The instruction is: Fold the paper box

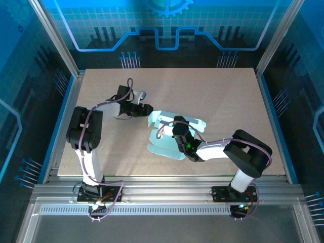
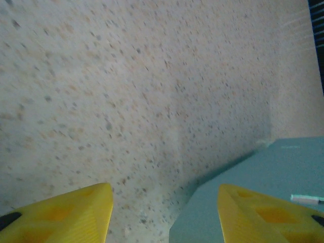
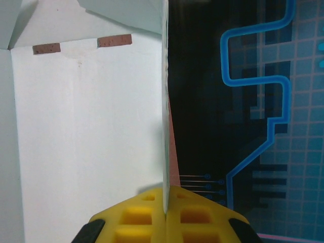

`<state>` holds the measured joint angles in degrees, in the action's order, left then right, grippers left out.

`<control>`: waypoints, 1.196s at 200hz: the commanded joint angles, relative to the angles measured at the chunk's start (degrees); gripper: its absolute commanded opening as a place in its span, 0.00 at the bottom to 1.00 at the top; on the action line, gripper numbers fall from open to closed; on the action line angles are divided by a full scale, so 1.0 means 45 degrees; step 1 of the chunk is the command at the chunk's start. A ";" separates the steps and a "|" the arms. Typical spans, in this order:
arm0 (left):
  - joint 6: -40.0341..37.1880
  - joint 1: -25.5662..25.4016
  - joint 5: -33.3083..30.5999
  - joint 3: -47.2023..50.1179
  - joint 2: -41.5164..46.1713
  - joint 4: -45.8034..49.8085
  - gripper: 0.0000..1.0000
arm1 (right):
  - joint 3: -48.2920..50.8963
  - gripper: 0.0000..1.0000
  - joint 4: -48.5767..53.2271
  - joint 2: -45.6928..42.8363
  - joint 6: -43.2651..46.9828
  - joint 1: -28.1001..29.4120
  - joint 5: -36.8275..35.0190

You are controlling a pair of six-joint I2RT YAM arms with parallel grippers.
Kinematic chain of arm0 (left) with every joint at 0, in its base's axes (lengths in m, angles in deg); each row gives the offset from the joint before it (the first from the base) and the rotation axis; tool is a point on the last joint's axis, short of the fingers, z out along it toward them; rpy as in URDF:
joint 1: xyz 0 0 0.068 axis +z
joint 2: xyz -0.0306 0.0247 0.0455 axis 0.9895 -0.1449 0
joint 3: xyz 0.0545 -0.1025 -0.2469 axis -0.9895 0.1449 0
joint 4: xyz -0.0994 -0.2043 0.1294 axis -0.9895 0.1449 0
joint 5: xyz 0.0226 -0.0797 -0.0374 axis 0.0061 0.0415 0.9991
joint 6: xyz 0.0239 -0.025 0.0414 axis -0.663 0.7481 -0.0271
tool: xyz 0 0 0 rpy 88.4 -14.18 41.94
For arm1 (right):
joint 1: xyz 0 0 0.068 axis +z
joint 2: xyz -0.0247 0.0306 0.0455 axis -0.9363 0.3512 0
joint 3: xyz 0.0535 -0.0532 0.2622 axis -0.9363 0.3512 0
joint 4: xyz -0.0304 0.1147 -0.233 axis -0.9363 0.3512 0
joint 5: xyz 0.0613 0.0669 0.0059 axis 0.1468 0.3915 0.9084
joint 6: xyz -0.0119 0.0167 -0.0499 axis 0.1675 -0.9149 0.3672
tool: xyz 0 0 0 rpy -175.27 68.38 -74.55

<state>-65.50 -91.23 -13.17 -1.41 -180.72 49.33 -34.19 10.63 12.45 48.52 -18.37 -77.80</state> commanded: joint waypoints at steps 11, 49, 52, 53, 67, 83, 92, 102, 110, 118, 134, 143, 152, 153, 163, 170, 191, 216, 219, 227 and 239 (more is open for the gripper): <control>-0.0077 -0.0079 0.1024 0.1237 0.1117 -0.1003 0.52 | -0.0062 0.00 -0.0081 -0.0067 -0.0290 0.0113 0.0025; 0.0718 -0.0322 0.1008 0.2903 0.1728 -0.2864 0.51 | -0.0111 0.00 -0.0227 0.0263 -0.0139 0.0192 -0.0099; 0.0804 -0.0349 0.0983 0.3037 0.1769 -0.3055 0.51 | -0.0128 0.00 -0.0229 0.0306 -0.0110 0.0204 -0.0132; 0.0818 -0.0362 0.0986 0.3064 0.1794 -0.3119 0.51 | -0.0130 0.00 -0.0233 0.0311 -0.0100 0.0219 -0.0133; 0.1090 -0.0500 0.0988 0.3692 0.1987 -0.4000 0.51 | -0.0132 0.00 -0.0315 0.0439 0.0011 0.0325 -0.0187; 0.1414 -0.0647 0.0911 0.4381 0.2142 -0.5271 0.47 | -0.0160 0.00 -0.0318 0.0524 0.0062 0.0447 -0.0231; 0.1677 -0.0723 0.0910 0.4733 0.2193 -0.6003 0.45 | -0.0157 0.00 -0.0287 0.0598 0.0047 0.0502 -0.0231; 0.1850 -0.0811 0.0910 0.5101 0.2253 -0.6744 0.44 | -0.0157 0.00 -0.0276 0.0656 0.0050 0.0543 -0.0251; 0.1921 -0.0889 0.0849 0.5425 0.2315 -0.7309 0.43 | -0.0133 0.00 -0.0276 0.0672 0.0068 0.0573 -0.0289; 0.1979 -0.0969 0.0725 0.5783 0.2436 -0.7902 0.42 | -0.0113 0.00 -0.0258 0.0696 0.0092 0.0632 -0.0309; 0.2136 -0.1158 0.0299 0.6581 0.2687 -0.9318 0.42 | -0.0019 0.00 -0.0238 0.0667 0.0111 0.0747 -0.0329; 0.2266 -0.1279 0.0009 0.6978 0.2759 -1.0164 0.42 | 0.0060 0.00 -0.0215 0.0656 0.0089 0.0797 -0.0347; 0.2371 -0.1374 -0.0212 0.7321 0.2758 -1.0953 0.42 | 0.0216 0.00 -0.0269 0.0675 0.0216 0.0836 -0.0252; 0.2383 -0.1382 -0.0237 0.7365 0.2757 -1.1043 0.42 | 0.0246 0.00 -0.0292 0.0671 0.0259 0.0847 -0.0212; 0.2433 -0.1490 -0.0454 0.7657 0.2704 -1.1737 0.42 | 0.0483 0.00 -0.0480 0.0667 0.0530 0.0924 0.0014; 0.2519 -0.1570 -0.0548 0.7846 0.2647 -1.2181 0.40 | 0.0502 0.00 -0.0453 0.0725 0.0492 0.0952 -0.0071; 0.2751 -0.1739 -0.0874 0.8415 0.2412 -1.3582 0.37 | 0.0522 0.00 -0.0568 0.0941 0.0525 0.1042 -0.0214; 0.3038 -0.1925 -0.1224 0.9191 0.2009 -1.5663 0.36 | 0.0546 0.00 -0.0897 0.1296 0.0612 0.1080 -0.0464; 0.3066 -0.1941 -0.1264 0.9294 0.1941 -1.5956 0.36 | 0.0560 0.00 -0.0918 0.1319 0.0601 0.1103 -0.0465; 0.3150 -0.2013 -0.1322 0.9501 0.1758 -1.6648 0.36 | 0.0570 0.00 -0.0938 0.1383 0.0584 0.1130 -0.0509; 0.3160 -0.2068 -0.1322 0.9673 0.1501 -1.7245 0.37 | 0.0607 0.00 -0.0999 0.1409 0.0556 0.1203 -0.0554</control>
<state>-52.61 -99.30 -18.15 39.95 -171.49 -15.41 -32.59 6.24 16.95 50.80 -14.78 -80.66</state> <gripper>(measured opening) 0.365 0.055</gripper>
